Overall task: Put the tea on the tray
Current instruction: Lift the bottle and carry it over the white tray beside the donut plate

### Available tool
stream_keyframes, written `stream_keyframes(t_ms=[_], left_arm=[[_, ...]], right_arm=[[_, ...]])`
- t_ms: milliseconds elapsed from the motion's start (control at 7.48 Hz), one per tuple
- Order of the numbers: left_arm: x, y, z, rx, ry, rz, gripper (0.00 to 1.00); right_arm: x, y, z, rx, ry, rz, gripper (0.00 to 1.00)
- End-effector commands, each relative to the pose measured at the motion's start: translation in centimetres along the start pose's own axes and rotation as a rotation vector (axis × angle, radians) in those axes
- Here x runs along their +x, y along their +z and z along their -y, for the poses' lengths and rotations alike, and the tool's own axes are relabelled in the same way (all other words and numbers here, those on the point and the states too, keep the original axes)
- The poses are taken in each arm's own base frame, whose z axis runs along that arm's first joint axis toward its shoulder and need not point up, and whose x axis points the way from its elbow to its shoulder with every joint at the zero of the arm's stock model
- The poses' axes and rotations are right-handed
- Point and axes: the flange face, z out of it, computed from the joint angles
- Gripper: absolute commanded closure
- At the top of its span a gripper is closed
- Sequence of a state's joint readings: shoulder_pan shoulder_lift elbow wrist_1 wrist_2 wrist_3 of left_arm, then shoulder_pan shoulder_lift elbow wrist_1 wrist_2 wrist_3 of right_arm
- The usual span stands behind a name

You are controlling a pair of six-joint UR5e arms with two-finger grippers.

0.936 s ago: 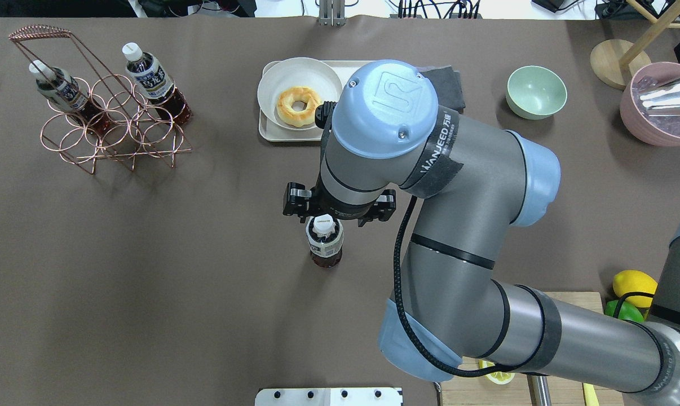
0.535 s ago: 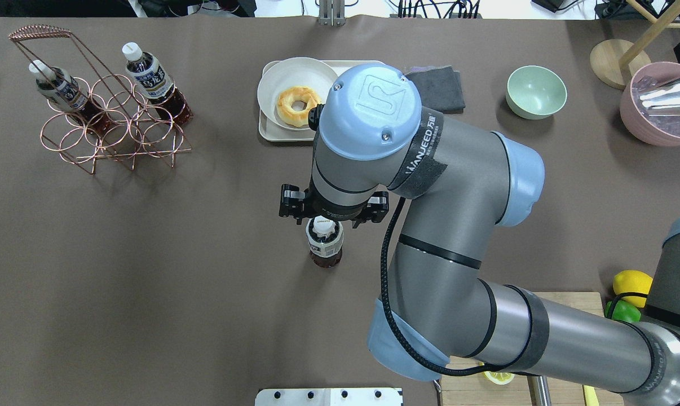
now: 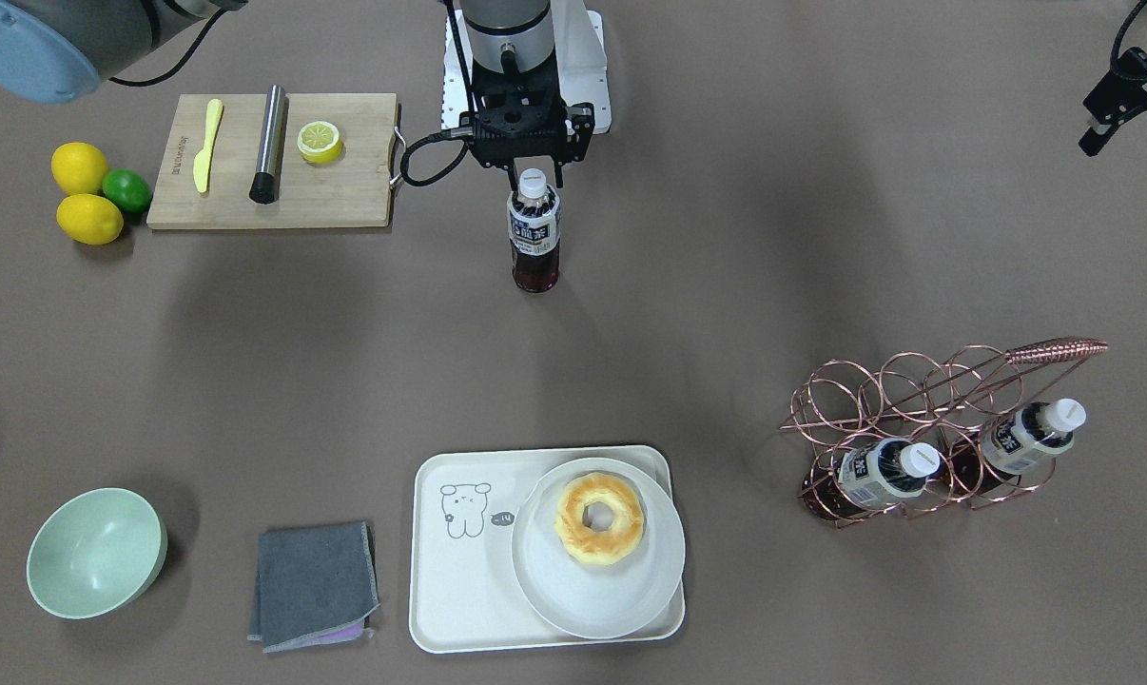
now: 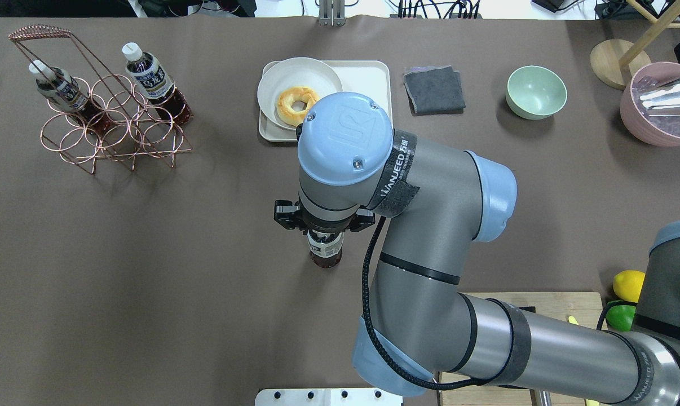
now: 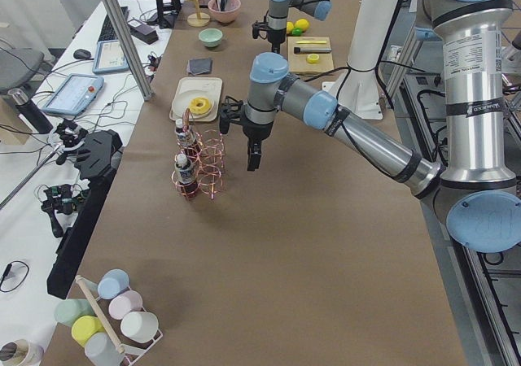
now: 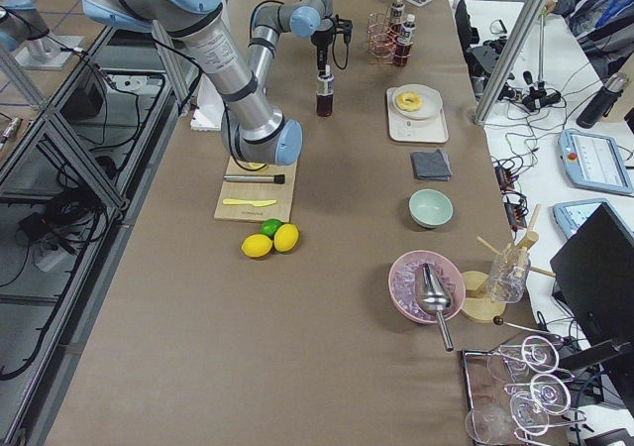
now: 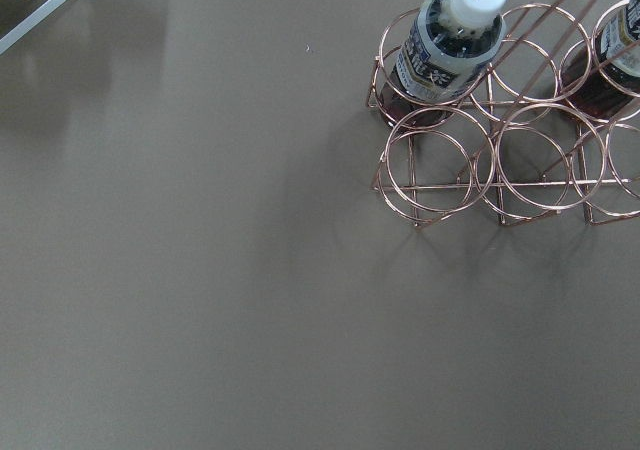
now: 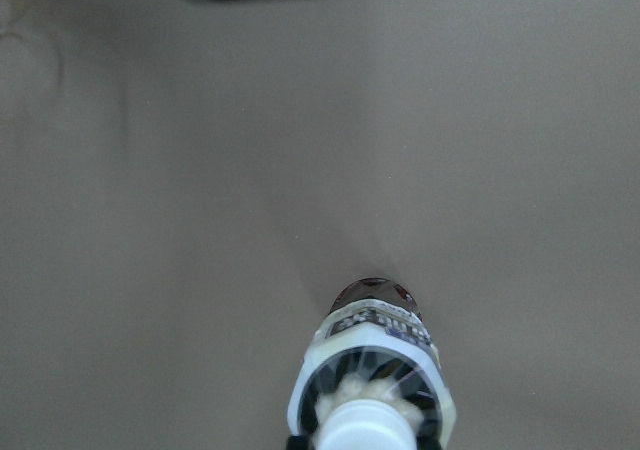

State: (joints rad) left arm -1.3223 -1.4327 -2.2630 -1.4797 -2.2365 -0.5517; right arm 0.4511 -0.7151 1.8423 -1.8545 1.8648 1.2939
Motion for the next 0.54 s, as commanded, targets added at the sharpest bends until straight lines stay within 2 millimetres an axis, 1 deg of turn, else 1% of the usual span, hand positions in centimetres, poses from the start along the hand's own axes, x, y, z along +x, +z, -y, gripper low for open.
stream_keyframes(t_ms=[0,134,268,401], left_arm=[[-0.1,0.1,-0.1,-0.001,-0.001,0.002,0.03],[-0.2,0.2,0.0,-0.002,-0.003,0.005,0.03],[-0.2,0.1,0.0,-0.001,-0.002,0.004,0.03],[-0.2,0.2,0.0,-0.001,-0.004,0.008,0.03]], right_arm=[[0.0,-0.1,0.1,0.008,-0.01,-0.002,1.0],[0.0,-0.3,0.3,0.013,-0.015,0.002,1.0],[-0.5,-2.4,1.9,0.038,-0.002,0.022,1.0],[0.4,-4.0,4.5,0.068,-0.017,0.025,1.0]])
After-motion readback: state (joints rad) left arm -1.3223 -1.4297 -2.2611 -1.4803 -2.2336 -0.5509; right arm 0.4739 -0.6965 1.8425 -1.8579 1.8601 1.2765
